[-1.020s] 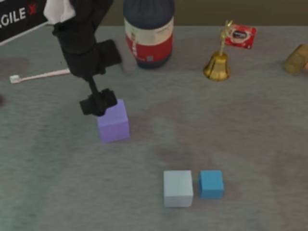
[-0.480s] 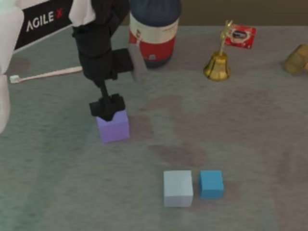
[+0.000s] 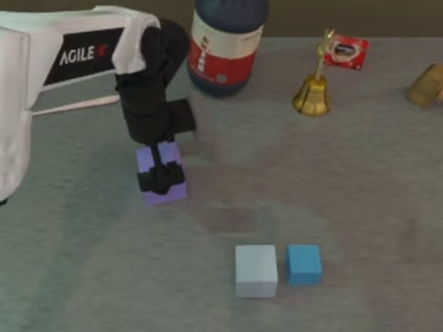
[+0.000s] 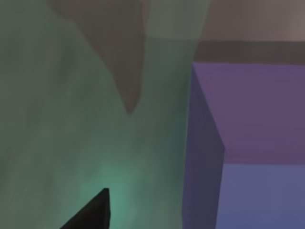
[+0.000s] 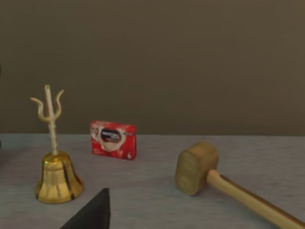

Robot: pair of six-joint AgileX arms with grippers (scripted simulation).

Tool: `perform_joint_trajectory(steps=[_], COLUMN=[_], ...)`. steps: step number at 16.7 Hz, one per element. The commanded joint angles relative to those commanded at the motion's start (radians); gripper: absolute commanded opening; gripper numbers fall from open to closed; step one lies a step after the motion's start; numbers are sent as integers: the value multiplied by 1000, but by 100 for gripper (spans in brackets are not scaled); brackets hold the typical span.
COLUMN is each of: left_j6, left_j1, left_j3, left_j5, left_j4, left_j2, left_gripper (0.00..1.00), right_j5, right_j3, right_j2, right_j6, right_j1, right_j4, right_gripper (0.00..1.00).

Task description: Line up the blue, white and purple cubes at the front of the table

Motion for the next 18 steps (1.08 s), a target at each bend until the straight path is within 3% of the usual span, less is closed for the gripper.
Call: perform_joint_trajectory(steps=[7,18], left_j6=[1,1], left_j1=[-1,-1], left_j3=[-56,-56], left_j5=[0,0], left_j4=[83,83], left_j2=[37,37], left_gripper=[100,17], right_j5=[0,0], right_j3=[0,0], right_j2=[0,0], right_j6=[0,0], right_j1=[0,0], right_j4=[0,0], right_gripper=[100,100])
